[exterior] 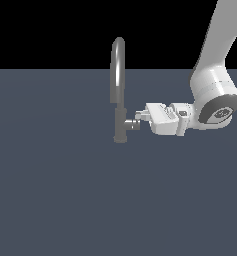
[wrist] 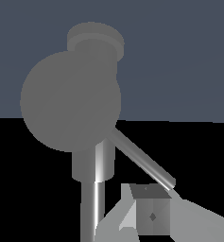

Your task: Turn on the faucet by rotating a designated handle.

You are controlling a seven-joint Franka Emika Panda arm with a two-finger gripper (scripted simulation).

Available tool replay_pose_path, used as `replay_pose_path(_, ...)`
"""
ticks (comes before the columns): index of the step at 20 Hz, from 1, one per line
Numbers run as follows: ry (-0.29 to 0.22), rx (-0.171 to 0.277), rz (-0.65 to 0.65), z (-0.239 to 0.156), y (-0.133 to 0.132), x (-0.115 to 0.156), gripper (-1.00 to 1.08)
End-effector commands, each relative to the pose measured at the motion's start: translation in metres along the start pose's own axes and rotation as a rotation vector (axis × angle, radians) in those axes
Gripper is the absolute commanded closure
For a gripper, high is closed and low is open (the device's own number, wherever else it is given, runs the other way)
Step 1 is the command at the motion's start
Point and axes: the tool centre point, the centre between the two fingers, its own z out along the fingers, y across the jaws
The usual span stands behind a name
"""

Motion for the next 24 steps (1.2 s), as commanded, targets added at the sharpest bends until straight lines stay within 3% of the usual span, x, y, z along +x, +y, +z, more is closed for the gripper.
replay_pose_path(1,0.0,0.0,0.0,0.0,0.0,0.0,1.08)
replay_pose_path(7,-0.003,-0.002,0.019,0.0,0.025,0.038,1.08)
replay_pose_path(8,-0.003,-0.002,0.019,0.0,0.025,0.038,1.08)
replay_pose_path(9,-0.003,-0.005,-0.015,0.0,0.013,0.016,1.08)
replay_pose_path(17,-0.003,-0.002,0.018,0.0,0.025,0.069,1.08)
replay_pose_path(18,-0.003,-0.002,0.018,0.0,0.025,0.069,1.08)
replay_pose_path(19,-0.006,-0.006,-0.019,0.0,0.014,0.045,1.08)
replay_pose_path(24,-0.005,-0.005,-0.004,0.0,0.012,0.067,1.08)
